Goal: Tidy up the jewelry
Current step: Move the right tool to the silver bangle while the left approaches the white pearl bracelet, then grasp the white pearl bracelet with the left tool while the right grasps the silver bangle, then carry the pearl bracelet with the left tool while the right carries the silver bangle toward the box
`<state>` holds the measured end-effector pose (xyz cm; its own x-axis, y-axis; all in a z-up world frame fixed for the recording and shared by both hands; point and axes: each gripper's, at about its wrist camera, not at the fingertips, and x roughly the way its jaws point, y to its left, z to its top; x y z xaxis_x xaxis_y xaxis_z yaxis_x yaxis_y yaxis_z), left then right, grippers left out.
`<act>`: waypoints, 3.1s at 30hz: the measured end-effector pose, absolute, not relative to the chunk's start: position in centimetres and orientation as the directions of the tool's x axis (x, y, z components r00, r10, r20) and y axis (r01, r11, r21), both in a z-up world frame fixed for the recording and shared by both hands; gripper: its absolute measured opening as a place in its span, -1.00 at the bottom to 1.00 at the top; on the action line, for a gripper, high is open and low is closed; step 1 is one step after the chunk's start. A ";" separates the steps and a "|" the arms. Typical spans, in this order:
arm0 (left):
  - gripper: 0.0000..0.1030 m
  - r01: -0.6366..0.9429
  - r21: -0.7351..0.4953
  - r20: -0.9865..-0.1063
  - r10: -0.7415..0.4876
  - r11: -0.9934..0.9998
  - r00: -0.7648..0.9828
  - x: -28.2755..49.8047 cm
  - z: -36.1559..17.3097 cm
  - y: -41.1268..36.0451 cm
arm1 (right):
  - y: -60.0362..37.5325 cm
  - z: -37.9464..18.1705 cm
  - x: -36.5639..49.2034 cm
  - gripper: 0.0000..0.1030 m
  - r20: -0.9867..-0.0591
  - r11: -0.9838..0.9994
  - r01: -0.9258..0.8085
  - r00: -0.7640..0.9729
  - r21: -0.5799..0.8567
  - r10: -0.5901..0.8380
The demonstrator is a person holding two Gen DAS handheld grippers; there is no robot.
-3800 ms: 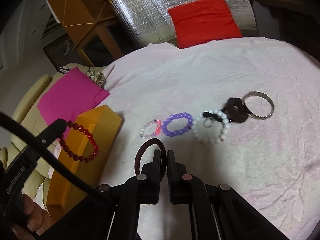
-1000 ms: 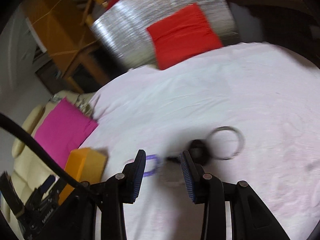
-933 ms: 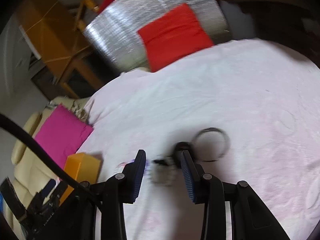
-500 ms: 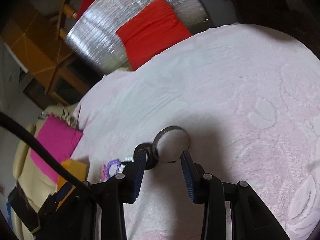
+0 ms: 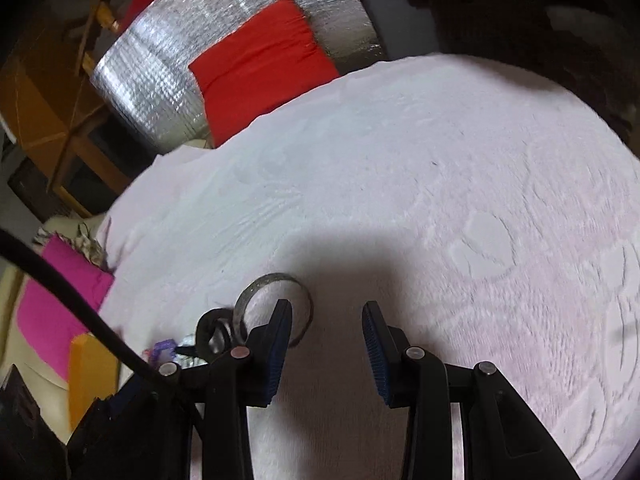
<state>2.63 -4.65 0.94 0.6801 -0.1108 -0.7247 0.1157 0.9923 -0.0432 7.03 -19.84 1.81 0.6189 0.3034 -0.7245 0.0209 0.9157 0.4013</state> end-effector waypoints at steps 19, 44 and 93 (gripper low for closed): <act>-0.82 0.169 -0.233 -0.761 -0.288 0.958 0.581 0.5 0.7 -1.3 | -18.9 2.8 6.5 -0.95 -0.730 0.966 -0.065 0.642 0.251 0.233; -0.82 0.095 -0.166 -0.758 -0.189 0.982 0.624 -2.5 2.8 2.9 | -13.4 -0.2 8.1 0.46 -0.775 0.988 -0.150 0.620 0.033 0.120; -0.82 -0.051 0.074 -0.638 0.086 0.996 0.765 -6.3 6.5 2.8 | -11.0 3.7 -3.2 0.20 -0.736 0.896 -0.216 0.513 0.387 0.441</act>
